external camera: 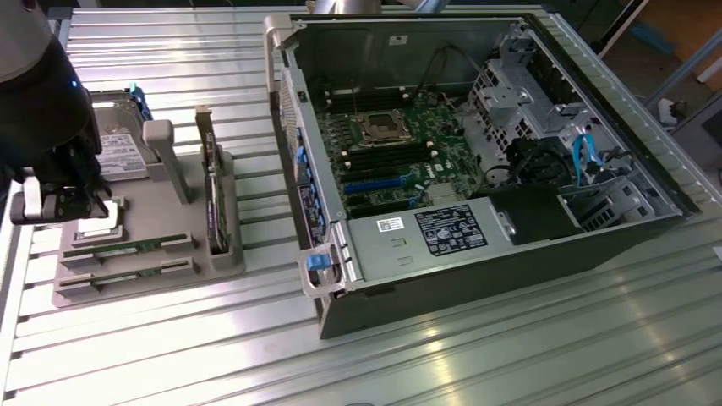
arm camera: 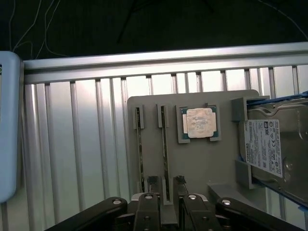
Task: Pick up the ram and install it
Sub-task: 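Pick up the ram and move it above insertion slot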
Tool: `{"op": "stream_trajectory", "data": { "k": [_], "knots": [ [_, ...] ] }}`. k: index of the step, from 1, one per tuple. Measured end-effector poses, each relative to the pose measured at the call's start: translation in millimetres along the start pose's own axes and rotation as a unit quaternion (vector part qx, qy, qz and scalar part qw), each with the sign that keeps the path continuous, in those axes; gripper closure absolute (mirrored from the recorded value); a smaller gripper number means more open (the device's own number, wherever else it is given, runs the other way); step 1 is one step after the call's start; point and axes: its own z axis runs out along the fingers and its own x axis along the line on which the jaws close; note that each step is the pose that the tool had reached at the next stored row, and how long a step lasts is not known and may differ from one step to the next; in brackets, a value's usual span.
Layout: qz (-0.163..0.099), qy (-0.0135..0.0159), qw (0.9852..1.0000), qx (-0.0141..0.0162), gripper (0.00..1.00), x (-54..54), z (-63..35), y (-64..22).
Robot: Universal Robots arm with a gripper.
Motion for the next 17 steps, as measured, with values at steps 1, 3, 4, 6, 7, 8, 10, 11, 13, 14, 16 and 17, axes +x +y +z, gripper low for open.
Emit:
{"op": "stream_trajectory", "data": {
  "k": [1, 3, 4, 6, 7, 8, 10, 11, 13, 14, 16, 17],
  "knots": [
    [0.0, 0.0, 1.0, 0.0, 0.74, 0.1, 0.8, 0.0],
    [0.0, 0.0, 1.0, 0.0, 0.74, 0.2, 2.7, 0.0],
    [0.0, 0.0, 1.0, 0.0, 0.74, 0.3, 3.6, 0.0],
    [0.0, 0.0, 1.0, 0.0, 0.74, 0.4, 5.7, 0.0],
    [0.0, 0.0, 1.0, 0.0, 0.74, 0.5, 6.6, 0.0],
    [0.0, 0.0, 1.0, 0.0, 0.74, 0.7, 7.9, -0.1],
    [0.0, 0.0, 1.0, 0.0, 0.74, 0.9, 10.4, -0.1],
    [0.0, 0.0, 1.0, 0.0, 0.74, 1.0, 11.3, -0.1],
    [0.0, 0.0, 1.0, 0.0, 0.74, 1.1, 13.3, -0.2],
    [0.0, 0.0, 1.0, 0.0, 0.74, 1.3, 14.9, -0.2],
    [0.0, 0.0, 1.0, 0.0, 0.74, 1.6, 18.1, -0.3],
    [0.0, 0.0, 1.0, 0.0, 0.74, 1.7, 18.6, -0.3]
  ]
}}
